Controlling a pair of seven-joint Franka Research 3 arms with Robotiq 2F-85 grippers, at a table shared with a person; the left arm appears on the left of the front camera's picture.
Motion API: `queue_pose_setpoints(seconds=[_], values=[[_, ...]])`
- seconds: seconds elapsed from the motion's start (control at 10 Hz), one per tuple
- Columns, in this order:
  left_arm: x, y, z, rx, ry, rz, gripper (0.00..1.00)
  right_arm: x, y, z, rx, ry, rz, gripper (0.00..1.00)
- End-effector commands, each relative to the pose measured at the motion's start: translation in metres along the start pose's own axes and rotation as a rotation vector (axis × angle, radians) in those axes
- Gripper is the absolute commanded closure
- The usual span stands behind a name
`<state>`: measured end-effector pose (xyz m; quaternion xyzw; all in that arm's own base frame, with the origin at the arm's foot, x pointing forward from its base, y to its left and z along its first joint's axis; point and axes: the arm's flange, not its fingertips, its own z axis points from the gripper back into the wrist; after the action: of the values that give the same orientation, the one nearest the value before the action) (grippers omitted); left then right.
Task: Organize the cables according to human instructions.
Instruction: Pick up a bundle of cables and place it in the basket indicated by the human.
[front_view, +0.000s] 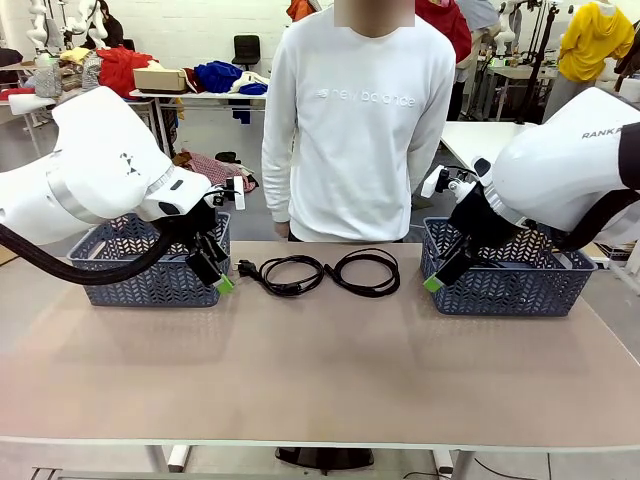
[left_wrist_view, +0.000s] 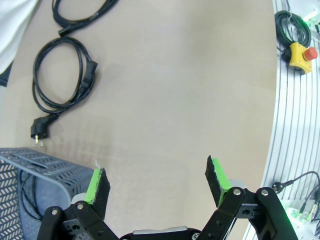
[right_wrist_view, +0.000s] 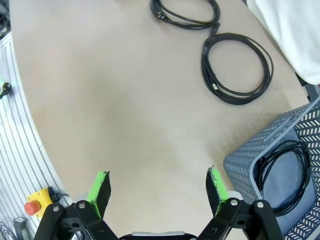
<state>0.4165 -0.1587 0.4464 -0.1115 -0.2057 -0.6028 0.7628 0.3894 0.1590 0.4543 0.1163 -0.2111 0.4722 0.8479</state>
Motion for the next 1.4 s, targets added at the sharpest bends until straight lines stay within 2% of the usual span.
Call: queue_pose_setpoints(seconds=[0.0,1.3], values=[[-0.0011,0.0004,0.0027,-0.009,0.006,0.006,0.0,-0.0006,-0.0011,0.0013,-0.002,-0.003,-0.005,0.0],[-0.0011,0.0004,0.0027,-0.009,0.006,0.006,0.0,-0.0006,-0.0011,0.0013,-0.002,-0.003,-0.005,0.0]])
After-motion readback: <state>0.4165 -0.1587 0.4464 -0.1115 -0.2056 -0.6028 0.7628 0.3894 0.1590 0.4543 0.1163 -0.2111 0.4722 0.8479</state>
